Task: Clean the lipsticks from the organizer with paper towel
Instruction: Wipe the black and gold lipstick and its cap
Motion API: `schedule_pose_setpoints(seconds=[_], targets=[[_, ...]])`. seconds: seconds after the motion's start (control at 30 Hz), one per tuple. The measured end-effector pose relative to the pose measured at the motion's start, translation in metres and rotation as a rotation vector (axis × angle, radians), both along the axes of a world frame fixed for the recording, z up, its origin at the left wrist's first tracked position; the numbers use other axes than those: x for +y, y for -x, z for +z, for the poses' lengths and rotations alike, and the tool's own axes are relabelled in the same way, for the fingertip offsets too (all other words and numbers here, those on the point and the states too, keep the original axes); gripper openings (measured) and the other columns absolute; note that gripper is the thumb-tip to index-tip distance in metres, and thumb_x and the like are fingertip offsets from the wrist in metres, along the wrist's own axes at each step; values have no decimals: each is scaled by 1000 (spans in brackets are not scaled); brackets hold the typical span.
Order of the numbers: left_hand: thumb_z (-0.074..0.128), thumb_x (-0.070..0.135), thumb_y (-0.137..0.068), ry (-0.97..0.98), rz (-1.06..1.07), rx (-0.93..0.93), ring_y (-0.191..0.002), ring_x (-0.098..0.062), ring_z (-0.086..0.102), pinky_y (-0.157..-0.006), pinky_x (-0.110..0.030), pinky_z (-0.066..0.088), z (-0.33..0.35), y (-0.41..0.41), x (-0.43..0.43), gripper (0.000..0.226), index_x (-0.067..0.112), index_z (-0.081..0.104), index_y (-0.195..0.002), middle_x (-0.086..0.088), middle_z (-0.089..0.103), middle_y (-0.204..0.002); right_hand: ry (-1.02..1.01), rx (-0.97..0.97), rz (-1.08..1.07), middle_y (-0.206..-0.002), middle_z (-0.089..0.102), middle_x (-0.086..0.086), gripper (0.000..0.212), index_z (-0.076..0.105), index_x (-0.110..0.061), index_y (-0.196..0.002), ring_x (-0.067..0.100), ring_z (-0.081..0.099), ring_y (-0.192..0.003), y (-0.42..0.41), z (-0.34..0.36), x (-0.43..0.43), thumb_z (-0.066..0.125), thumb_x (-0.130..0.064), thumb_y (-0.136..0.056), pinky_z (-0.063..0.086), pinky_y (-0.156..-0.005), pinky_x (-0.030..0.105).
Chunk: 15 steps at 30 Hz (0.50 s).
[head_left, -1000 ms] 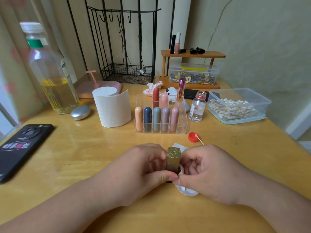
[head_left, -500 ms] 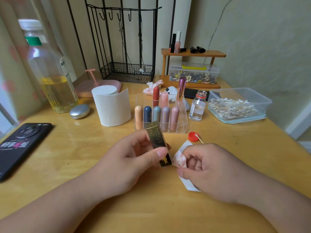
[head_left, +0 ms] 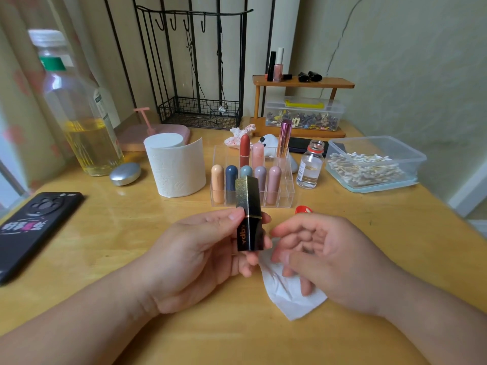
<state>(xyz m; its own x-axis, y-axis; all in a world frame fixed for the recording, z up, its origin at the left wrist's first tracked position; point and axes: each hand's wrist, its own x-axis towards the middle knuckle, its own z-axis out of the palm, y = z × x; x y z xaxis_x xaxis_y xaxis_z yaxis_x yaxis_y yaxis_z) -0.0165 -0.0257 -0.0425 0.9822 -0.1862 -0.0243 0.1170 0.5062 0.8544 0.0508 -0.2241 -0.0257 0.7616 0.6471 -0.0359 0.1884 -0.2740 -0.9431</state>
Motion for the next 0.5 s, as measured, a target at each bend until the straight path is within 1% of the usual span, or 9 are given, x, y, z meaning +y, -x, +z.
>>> schedule_pose_setpoints(seconds=[0.07, 0.1, 0.17, 0.2, 0.3, 0.33, 0.4, 0.43, 0.5], targets=[[54, 24, -93, -29, -29, -4, -72, -24, 57, -65, -31, 51, -4, 0, -1, 44, -12, 61, -117, -24, 62, -95, -130, 4, -33, -77, 68, 10, 18, 68, -9, -98, 13, 60, -55, -1, 2, -1, 67, 3, -85, 49, -47, 31], [55, 22, -92, -96, -32, -29, -73, -23, 57, -66, -30, 51, -6, 0, -2, 40, -11, 62, -115, -23, 63, -95, -199, 16, -44, -76, 66, 12, 15, 69, -8, -97, 16, 58, -54, -1, 3, -2, 67, -4, -82, 48, -47, 30], [61, 16, -92, -362, -10, -127, -79, -23, 59, -70, -31, 52, -9, 0, -5, 29, -4, 66, -112, -25, 63, -94, -292, 32, -46, -72, 62, 14, 17, 69, -8, -93, 19, 54, -52, -2, 3, -3, 66, -17, -79, 45, -48, 27], [64, 15, -92, -500, -2, -182, -82, -24, 60, -74, -33, 53, -10, 1, -7, 25, 1, 67, -112, -27, 64, -96, -299, 9, -38, -69, 60, 11, 17, 69, -9, -90, 18, 53, -52, -2, 3, -3, 67, -21, -79, 44, -49, 25], [69, 26, -91, -803, 12, -254, -90, -32, 64, -91, -50, 52, -12, 6, -13, 22, 12, 69, -107, -18, 69, -100, -274, -85, -12, -66, 64, -7, 15, 70, -11, -88, 4, 55, -54, 0, -2, -1, 72, -22, -79, 43, -55, 14], [70, 32, -89, -872, 33, -251, -90, -34, 64, -90, -53, 50, -13, 6, -15, 25, 12, 69, -104, -15, 70, -97, -278, -91, -14, -69, 66, -6, 16, 70, -12, -90, 3, 57, -57, 1, -3, 0, 73, -21, -77, 43, -56, 12], [73, 35, -86, -931, 110, -234, -78, -29, 60, -82, -52, 51, -13, 7, -16, 26, 11, 68, -95, -10, 67, -84, -296, -116, -46, -80, 70, -1, 27, 70, -17, -100, 8, 60, -66, 0, -8, 2, 77, -19, -74, 45, -54, 14], [75, 33, -84, -942, 151, -229, -72, -24, 58, -78, -49, 52, -12, 7, -16, 23, 12, 67, -92, -5, 65, -78, -307, -138, -62, -86, 70, 1, 35, 68, -20, -106, 12, 59, -69, 0, -9, 3, 78, -17, -73, 45, -54, 16], [78, 34, -79, -1008, 207, -230, -72, -19, 62, -76, -46, 53, -9, 6, -14, 21, 19, 68, -90, 3, 68, -77, -320, -192, -58, -92, 70, 3, 45, 62, -30, -114, 19, 57, -69, 0, -11, 5, 77, -14, -74, 47, -53, 24]])
